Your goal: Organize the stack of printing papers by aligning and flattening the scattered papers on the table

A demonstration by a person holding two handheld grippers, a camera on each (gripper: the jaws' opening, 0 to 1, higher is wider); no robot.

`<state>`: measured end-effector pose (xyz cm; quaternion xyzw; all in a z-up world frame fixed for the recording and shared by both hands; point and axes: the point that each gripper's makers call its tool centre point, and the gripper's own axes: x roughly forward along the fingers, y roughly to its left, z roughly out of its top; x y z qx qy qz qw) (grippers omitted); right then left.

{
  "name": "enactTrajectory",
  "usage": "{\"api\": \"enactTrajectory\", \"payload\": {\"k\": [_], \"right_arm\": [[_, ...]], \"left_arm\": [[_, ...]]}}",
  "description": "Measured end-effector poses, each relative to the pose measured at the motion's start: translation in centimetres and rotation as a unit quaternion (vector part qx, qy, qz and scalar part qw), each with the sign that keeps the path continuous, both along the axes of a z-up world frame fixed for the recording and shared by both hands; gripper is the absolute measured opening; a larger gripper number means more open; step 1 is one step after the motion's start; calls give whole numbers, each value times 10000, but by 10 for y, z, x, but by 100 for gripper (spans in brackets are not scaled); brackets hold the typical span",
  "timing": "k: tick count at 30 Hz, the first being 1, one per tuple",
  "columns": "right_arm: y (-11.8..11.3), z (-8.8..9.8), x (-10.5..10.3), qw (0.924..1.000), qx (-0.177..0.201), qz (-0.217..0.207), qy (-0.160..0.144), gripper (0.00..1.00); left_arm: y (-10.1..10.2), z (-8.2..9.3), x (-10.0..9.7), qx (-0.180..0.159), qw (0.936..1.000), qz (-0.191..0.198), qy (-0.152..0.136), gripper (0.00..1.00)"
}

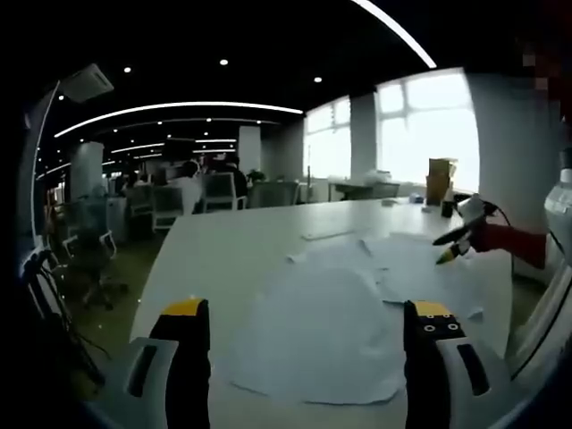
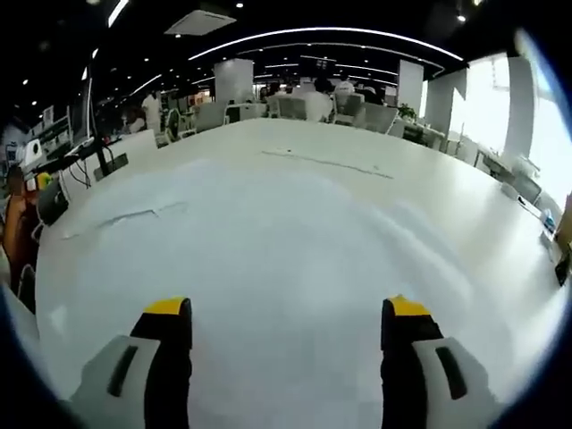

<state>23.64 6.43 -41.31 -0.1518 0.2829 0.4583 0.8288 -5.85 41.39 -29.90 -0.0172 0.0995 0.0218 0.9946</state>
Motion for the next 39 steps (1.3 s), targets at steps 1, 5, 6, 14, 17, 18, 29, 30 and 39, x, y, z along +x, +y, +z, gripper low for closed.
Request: {"api": "enactTrajectory", "payload": {"k": [1,5,6,14,17,18,29,30,39], "right_arm": [[0,0,-4,10000,0,10,-2,84],[-1,-6,-13,10000,-62,12,-15,85],[-2,-9,-14,9999,-124,30,-20,85],[-2,-15,-17,9998,164,11,-100,83],[-1,-13,-18,9996,227,44,-144,76],[-1,-13,-18,9996,234,47,-145,74],[-2,-11,-16,9995,247,103,-170,61],[-1,-12,-13,9995,237,113,-171,59],[3,-12,-7,9996,151,210,-112,58]], "left_arm": [[0,0,0,0,10000,-4,-5,92],[0,1,1,-7,10000,-20,-40,92],[0,0,2,-15,10000,-31,-38,92],[-3,0,1,-6,9999,-87,-59,92],[-2,0,0,-19,10000,-78,-58,92],[-2,-1,0,-17,10000,-80,-52,92],[-4,-1,5,-20,9998,-170,-70,92],[-4,-1,6,-14,9998,-176,-68,92],[-5,1,7,20,9998,-174,-85,91]]}}
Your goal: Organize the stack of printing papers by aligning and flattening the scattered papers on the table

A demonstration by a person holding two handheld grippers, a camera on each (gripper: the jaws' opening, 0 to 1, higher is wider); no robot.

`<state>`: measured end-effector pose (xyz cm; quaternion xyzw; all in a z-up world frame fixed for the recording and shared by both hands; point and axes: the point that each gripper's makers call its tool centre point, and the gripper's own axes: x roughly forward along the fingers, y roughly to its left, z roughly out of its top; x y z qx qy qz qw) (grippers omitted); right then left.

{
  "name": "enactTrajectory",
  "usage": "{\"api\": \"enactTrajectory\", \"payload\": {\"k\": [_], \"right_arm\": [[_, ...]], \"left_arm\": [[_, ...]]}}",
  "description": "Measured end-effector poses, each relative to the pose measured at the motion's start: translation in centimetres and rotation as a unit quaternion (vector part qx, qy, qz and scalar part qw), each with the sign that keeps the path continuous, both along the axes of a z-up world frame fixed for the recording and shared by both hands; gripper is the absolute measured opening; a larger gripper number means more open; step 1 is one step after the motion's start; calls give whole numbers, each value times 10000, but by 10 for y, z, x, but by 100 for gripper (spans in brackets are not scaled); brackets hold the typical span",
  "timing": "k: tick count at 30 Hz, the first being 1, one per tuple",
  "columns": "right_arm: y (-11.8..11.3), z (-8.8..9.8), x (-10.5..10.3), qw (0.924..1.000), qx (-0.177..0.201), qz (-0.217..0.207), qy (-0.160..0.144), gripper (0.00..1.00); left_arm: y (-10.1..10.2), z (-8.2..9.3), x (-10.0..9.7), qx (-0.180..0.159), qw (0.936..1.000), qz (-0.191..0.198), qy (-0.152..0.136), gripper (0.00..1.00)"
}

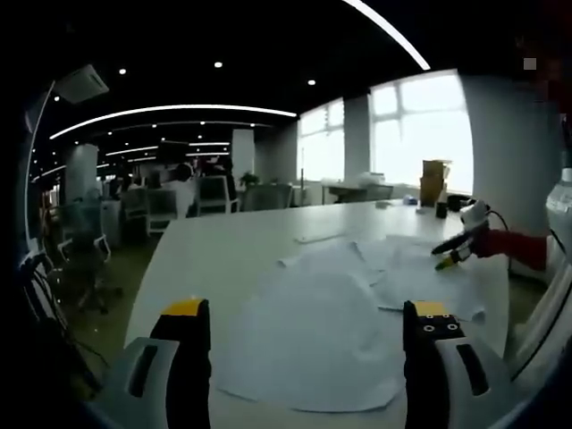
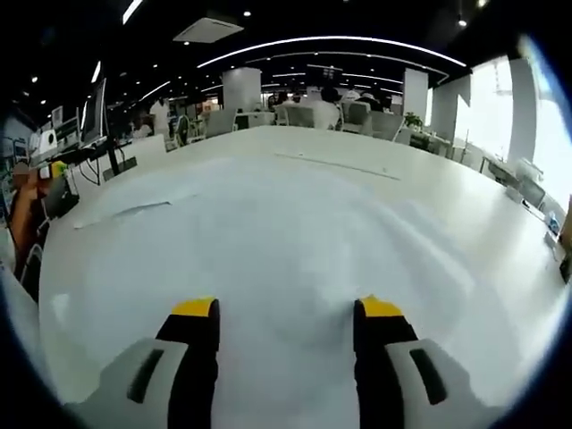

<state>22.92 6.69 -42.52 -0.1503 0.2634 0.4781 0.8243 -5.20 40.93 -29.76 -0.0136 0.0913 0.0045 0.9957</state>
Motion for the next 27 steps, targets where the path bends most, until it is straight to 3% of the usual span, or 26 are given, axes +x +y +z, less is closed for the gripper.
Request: {"api": "enactTrajectory", "payload": {"k": [3,16,21,27], "right_arm": [[3,0,8,9999,-91,-125,-1,70],[38,4,28,9998,-65,110,-138,75],[45,4,22,9996,102,272,-40,69],[45,6,16,9986,290,415,-138,60]], "left_arm": [[-1,0,-1,0,10000,-5,0,91],[8,3,-12,51,9998,183,31,91],[11,2,-13,40,9997,240,48,91],[11,1,-9,28,9998,204,58,91]]}}
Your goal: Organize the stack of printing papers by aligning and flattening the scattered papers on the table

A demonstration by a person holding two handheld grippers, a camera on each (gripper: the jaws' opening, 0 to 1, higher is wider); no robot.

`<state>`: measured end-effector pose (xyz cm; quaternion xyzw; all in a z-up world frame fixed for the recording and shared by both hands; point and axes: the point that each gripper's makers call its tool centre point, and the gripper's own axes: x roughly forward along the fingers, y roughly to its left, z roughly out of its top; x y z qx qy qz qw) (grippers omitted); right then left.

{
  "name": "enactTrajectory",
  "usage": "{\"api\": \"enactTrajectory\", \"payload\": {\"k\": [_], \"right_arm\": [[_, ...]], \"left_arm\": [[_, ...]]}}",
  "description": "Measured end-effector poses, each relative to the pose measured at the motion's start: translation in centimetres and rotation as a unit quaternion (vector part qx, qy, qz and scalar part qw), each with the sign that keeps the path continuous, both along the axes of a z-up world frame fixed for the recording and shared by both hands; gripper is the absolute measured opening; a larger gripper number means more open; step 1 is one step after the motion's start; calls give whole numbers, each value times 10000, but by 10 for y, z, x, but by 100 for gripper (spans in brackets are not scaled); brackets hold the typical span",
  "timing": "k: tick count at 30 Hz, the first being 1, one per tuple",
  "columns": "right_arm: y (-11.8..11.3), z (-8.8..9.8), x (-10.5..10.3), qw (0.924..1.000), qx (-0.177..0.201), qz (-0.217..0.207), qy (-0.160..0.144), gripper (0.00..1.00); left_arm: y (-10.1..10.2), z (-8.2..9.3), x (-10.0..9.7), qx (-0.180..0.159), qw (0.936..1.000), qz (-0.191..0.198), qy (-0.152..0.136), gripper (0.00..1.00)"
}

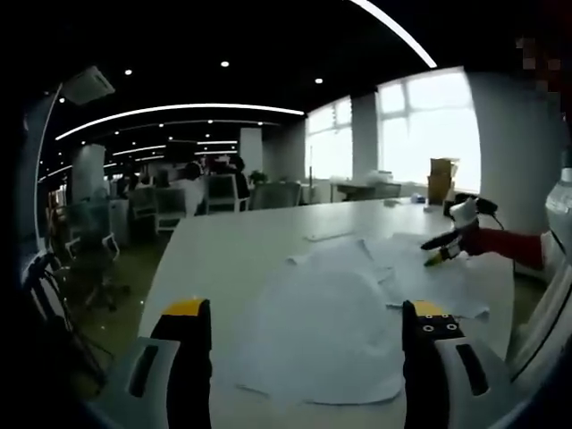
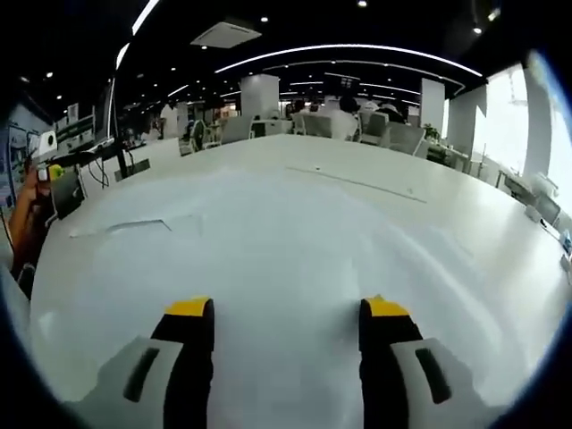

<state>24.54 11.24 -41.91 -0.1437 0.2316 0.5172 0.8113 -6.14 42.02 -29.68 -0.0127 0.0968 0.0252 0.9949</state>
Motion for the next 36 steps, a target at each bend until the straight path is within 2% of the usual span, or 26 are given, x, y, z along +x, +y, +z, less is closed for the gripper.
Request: {"api": "enactTrajectory", "payload": {"k": [2,8,14,15,19,22,27,28,29,36], "right_arm": [[0,1,-1,10000,-3,-5,10,58],[-4,0,4,10000,9,-79,18,42],[-3,-2,1,9999,91,76,33,25],[-2,-2,-1,9998,105,185,64,19],[0,1,-5,9990,187,364,175,10],[1,5,-7,9988,162,405,237,7],[0,11,-8,9986,218,471,133,2],[-2,28,-9,9979,364,535,70,2],[-3,33,-9,9978,403,521,-4,2],[-13,46,-6,9972,260,685,-118,2]], "left_arm": [[-1,0,1,4,10000,-18,4,91],[-1,1,1,9,10000,-26,-18,91],[-1,3,2,22,10000,-29,-39,91],[-1,4,2,28,10000,-36,-45,90],[-2,6,2,56,10000,-55,-61,90],[-2,10,2,82,9999,-58,-95,90],[-5,12,4,94,9998,-93,-114,90],[-6,12,4,98,9998,-103,-114,90],[-7,12,5,96,9998,-117,-112,90],[-12,14,9,94,9997,-178,-141,90]]}}
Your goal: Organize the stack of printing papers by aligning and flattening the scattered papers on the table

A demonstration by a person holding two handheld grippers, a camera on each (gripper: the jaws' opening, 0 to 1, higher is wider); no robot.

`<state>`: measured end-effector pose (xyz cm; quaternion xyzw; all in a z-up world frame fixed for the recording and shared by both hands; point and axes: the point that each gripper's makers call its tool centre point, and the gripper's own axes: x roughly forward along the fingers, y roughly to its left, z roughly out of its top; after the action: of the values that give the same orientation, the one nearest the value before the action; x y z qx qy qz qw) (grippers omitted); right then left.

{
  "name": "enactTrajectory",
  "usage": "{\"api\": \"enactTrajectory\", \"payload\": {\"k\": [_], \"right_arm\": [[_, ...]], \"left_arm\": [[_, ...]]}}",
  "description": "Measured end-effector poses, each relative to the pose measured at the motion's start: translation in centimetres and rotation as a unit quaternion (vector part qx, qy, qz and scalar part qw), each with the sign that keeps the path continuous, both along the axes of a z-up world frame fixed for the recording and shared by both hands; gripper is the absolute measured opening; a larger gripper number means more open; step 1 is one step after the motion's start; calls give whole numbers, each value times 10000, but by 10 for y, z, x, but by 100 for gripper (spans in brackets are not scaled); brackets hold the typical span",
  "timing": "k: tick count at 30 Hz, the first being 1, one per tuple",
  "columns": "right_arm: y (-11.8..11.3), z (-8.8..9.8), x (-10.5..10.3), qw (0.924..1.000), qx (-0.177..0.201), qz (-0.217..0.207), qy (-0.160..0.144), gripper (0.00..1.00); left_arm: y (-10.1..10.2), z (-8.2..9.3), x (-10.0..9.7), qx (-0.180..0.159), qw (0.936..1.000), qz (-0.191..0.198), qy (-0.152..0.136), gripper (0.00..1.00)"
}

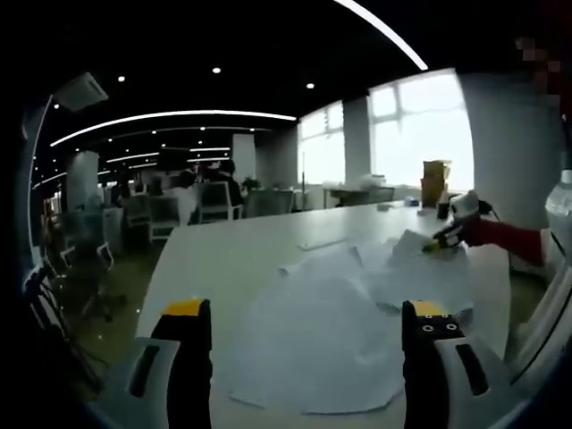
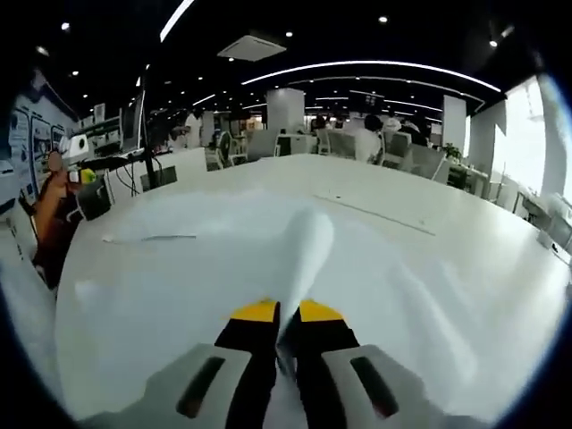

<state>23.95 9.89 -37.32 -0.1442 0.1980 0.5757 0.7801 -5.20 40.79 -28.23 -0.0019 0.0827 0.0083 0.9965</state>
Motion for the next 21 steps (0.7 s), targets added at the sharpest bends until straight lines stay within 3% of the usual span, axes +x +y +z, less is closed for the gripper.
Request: {"api": "enactTrajectory", "payload": {"k": [7,11,21], "right_arm": [[-5,27,-6,9993,-78,360,47,1],[-9,40,-10,9974,-423,576,-9,1],[-3,66,-10,9948,-434,923,18,2]], "left_arm": [[-5,4,4,37,10000,-55,-9,90],[-9,3,8,32,9999,-115,-2,90],[-14,1,10,-21,9999,-171,19,90]]}}
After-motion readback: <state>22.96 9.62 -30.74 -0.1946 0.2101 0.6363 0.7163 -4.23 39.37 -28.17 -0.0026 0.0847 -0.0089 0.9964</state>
